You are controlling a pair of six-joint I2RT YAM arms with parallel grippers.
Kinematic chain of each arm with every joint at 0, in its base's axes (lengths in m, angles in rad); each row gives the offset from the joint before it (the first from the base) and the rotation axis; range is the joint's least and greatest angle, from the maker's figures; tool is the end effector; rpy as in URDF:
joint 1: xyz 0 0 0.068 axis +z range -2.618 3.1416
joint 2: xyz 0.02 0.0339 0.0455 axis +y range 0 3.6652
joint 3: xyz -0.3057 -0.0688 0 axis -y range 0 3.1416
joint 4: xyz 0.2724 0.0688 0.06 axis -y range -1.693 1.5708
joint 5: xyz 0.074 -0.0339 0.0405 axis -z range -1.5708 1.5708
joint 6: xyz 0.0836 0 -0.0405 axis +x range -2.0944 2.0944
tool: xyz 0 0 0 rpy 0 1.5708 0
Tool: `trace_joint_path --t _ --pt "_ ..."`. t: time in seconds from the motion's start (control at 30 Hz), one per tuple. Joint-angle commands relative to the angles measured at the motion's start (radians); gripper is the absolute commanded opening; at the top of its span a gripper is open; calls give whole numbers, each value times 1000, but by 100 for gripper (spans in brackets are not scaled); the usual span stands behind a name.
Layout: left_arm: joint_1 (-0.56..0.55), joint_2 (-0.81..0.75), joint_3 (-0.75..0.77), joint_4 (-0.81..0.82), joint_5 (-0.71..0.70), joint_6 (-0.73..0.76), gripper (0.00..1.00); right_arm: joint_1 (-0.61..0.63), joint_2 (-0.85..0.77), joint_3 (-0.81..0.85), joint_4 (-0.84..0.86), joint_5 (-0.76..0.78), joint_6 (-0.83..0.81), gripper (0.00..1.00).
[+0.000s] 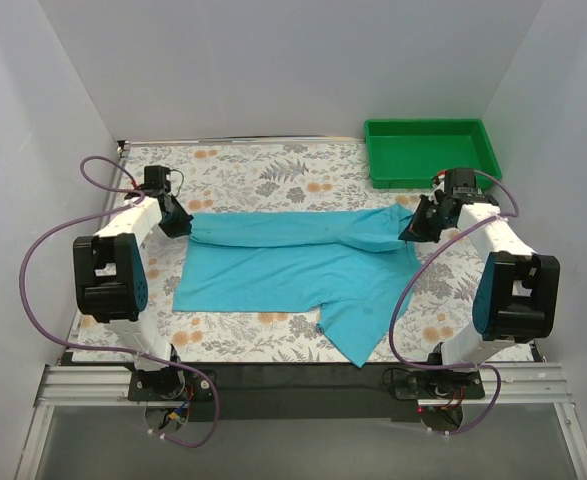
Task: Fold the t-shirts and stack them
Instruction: Fold the tshirt
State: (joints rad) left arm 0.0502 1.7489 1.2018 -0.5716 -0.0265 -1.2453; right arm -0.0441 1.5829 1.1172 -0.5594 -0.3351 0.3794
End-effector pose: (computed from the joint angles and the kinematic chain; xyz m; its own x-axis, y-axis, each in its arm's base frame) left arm 0.4062 0.0226 0.1822 -0.2288 -0.9599 -0.1623 -0.8710 0.2763 -0.4063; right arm 0.3743 0.0110 0.2197 -0.8409 0.3872 -0.3780 0.1965 0.8694 0.4533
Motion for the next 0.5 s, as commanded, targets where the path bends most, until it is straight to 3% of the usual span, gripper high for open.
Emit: trace_joint_path --t 0.0,0.1,0.17,0.2,0.3,0.4,0.47 --pt "-1 32 5 -36 -23 3 0 3 -15 -31 -17 28 -25 1" --pt "-1 58 1 -34 -15 0 0 3 20 -39 4 39 -37 4" --pt "-3 63 2 -34 -7 -6 4 3 43 -27 13 45 -48 14" --pt "-1 60 2 -33 -4 -11 7 3 49 -19 21 45 -65 26" --pt "-1 44 8 -34 -3 -16 30 1 63 38 29 53 -100 43" --pt "-1 15 38 -36 -4 -25 51 -7 95 128 41 68 -125 46" --pt "-1 6 76 -31 -3 -26 55 -19 133 185 73 54 -129 46"
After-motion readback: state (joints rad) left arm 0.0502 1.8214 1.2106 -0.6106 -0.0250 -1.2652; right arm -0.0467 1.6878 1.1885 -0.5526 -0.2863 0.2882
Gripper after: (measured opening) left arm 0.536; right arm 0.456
